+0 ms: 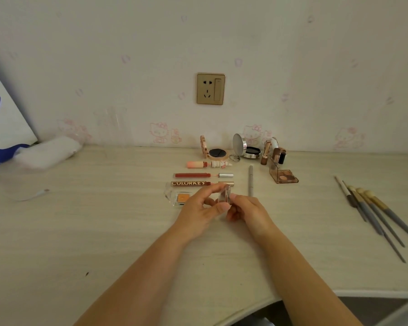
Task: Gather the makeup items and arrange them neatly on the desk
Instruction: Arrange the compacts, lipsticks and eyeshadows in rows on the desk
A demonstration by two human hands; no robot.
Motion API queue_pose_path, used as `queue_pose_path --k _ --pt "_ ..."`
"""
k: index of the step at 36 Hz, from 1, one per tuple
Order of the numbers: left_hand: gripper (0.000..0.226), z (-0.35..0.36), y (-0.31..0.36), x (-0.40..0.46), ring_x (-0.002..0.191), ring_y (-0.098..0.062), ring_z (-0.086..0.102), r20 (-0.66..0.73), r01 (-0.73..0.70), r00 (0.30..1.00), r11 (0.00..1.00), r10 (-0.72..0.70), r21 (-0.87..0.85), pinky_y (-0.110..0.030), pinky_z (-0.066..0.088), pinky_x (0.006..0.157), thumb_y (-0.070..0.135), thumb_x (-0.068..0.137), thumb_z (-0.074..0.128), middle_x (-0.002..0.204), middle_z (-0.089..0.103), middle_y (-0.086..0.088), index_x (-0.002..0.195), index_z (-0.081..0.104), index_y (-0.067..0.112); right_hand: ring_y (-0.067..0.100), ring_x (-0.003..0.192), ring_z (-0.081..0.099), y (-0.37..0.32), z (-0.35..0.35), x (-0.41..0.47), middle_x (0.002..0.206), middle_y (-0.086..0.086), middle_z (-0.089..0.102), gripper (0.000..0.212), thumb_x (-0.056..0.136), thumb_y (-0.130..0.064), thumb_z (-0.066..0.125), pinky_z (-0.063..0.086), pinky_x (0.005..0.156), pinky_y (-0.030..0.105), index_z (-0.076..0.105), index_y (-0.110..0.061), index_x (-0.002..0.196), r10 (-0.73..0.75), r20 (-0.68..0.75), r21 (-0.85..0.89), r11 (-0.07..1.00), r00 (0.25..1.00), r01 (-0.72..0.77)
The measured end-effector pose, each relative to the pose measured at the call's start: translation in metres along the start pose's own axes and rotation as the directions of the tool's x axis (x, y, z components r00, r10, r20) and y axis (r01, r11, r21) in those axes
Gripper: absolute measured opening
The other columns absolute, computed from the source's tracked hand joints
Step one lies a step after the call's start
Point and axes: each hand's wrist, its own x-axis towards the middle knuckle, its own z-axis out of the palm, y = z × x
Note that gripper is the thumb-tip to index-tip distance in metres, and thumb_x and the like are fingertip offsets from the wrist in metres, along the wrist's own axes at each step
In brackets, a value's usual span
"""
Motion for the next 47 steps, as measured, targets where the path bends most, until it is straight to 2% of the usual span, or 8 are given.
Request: queue_pose_path --k 7,12,18,26,30,36,41,47 --pt "0.04 0.003 0.0 -0.002 0.083 0.013 0.051 0.03 -0.07 0.997 0.994 0.068 0.08 -0.006 0.041 0.077 0.024 0.082 0.068 0.115 0.051 0.025 0.114 0.051 0.041 0.02 0.068 0.05 0.001 -0.001 0.002 0.071 0.011 0.058 0.032 0.091 -0.014 0.041 0.04 0.068 0.036 0.068 -0.008 0.076 0.022 0.014 -0.059 0.998 1.0 -0.021" --pt "0.034 0.001 0.001 -0.001 0.084 0.007 0.054 0.023 -0.017 1.0 0.996 0.015 0.084 -0.005 0.041 0.077 0.031 0.087 0.059 0.12 0.054 0.019 0.118 0.049 0.039 0.015 0.061 0.053 0.005 0.0 0.005 0.066 0.007 0.059 0.041 0.096 -0.016 0.032 0.044 0.058 0.021 0.064 0.004 0.081 0.042 -0.056 -0.114 0.992 0.998 -0.048" --pt "0.027 0.001 0.004 -0.002 0.088 -0.025 0.058 -0.064 0.062 0.996 0.996 -0.066 -0.062 -0.045 0.047 0.086 0.044 0.082 0.051 0.104 0.062 0.011 0.106 0.057 0.034 0.016 0.062 0.058 0.009 0.0 0.009 0.062 0.005 0.063 0.037 0.095 -0.016 0.034 0.047 0.064 0.029 0.066 -0.008 0.08 0.03 -0.085 -0.139 0.989 0.996 -0.041" --pt "0.023 0.003 0.003 -0.001 0.08 0.006 0.058 -0.112 0.056 0.992 0.998 -0.055 0.002 -0.004 0.042 0.071 0.031 0.088 0.058 0.11 0.06 0.015 0.111 0.058 0.028 0.0 0.06 0.059 0.011 0.0 0.009 0.084 -0.008 0.063 0.023 0.091 -0.037 0.055 0.049 0.057 0.016 0.059 -0.024 0.11 -0.114 -0.049 -0.112 0.988 0.992 0.108" --pt "0.02 0.001 0.001 0.0 0.097 -0.007 0.06 -0.148 0.076 0.985 0.995 -0.084 -0.064 -0.01 0.044 0.081 0.03 0.091 0.054 0.12 0.06 0.01 0.11 0.053 0.034 0.008 0.077 0.056 0.014 -0.005 0.011 0.088 -0.008 0.058 0.029 0.081 -0.03 0.07 0.049 0.072 0.022 0.051 -0.038 0.102 -0.143 -0.031 -0.18 0.974 0.989 0.136" --pt "0.039 0.003 -0.001 0.0 0.108 -0.001 0.056 -0.163 0.064 0.983 0.992 -0.081 -0.111 -0.015 0.043 0.088 0.046 0.086 0.045 0.123 0.059 0.007 0.124 0.041 0.043 0.006 0.074 0.053 0.017 -0.008 0.014 0.084 -0.007 0.055 0.031 0.08 -0.021 0.072 0.044 0.064 0.006 0.052 -0.036 0.098 -0.147 -0.016 -0.214 0.967 0.989 0.14" --pt "0.037 0.006 -0.002 -0.001 0.112 0.0 0.055 -0.168 0.005 0.986 0.999 0.002 0.045 -0.009 0.046 0.082 0.047 0.094 0.029 0.125 0.056 0.014 0.127 0.024 0.062 0.007 0.077 0.049 0.015 -0.023 0.014 0.085 -0.01 0.054 0.03 0.078 -0.032 0.073 0.04 0.065 0.016 0.054 -0.037 0.1 -0.193 -0.049 -0.459 0.876 0.98 0.15" --pt "0.038 0.009 -0.005 0.001 0.108 -0.017 0.06 -0.15 0.028 0.989 0.962 0.013 0.27 -0.04 0.049 0.094 0.029 0.1 0.036 0.132 0.055 0.008 0.137 0.043 0.03 0.009 0.081 0.043 0.019 -0.032 0.016 0.082 -0.012 0.047 0.038 0.075 -0.04 0.073 0.035 0.067 0.022 0.058 -0.025 0.106 -0.297 -0.003 -0.737 0.646 0.955 0.198"
